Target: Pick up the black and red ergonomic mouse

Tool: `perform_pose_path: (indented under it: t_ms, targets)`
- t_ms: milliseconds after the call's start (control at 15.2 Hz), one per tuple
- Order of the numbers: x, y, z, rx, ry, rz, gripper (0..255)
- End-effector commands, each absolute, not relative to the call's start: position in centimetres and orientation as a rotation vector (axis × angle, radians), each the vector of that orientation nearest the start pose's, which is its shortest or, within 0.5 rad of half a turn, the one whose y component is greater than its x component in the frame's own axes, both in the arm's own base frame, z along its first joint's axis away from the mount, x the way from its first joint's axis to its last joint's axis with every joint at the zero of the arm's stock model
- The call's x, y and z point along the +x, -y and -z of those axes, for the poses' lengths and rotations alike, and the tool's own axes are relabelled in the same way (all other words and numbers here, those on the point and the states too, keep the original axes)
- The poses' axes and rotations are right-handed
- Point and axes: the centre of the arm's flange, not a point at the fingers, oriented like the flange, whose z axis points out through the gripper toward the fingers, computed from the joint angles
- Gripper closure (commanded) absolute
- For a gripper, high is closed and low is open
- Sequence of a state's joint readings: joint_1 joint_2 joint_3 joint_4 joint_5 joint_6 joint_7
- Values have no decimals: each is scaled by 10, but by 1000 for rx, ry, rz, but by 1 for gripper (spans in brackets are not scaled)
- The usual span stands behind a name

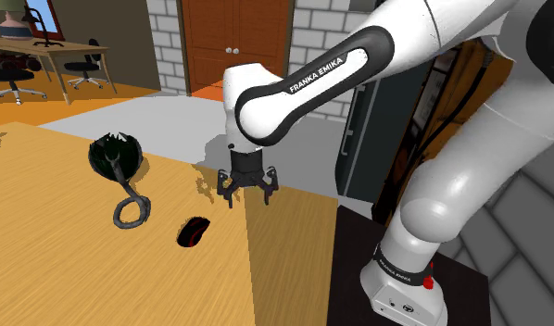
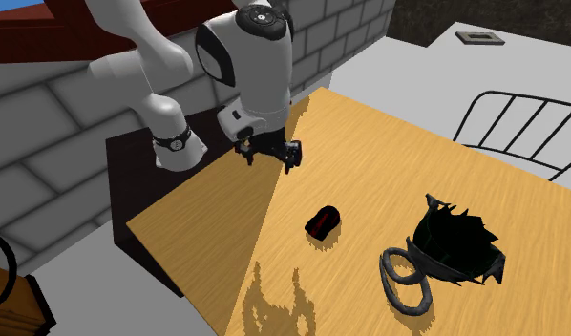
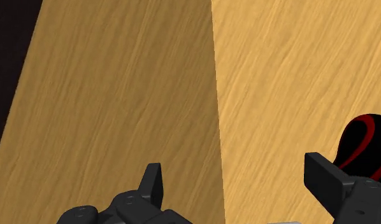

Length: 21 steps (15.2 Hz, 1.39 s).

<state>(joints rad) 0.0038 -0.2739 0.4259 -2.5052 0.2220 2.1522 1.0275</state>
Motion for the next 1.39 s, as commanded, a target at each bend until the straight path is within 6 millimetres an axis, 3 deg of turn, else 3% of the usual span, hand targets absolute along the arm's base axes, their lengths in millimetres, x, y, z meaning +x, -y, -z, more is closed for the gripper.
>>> perform_pose_path:
  t_ms: [0,792,1320]
  targets:
    - [400,-202,-350,-2888,-1230,-163,0]
    - [506,-269,-276,-2625,-1647,-53,0]
    - [509,-270,-234,-2618,-1656,-51,0]
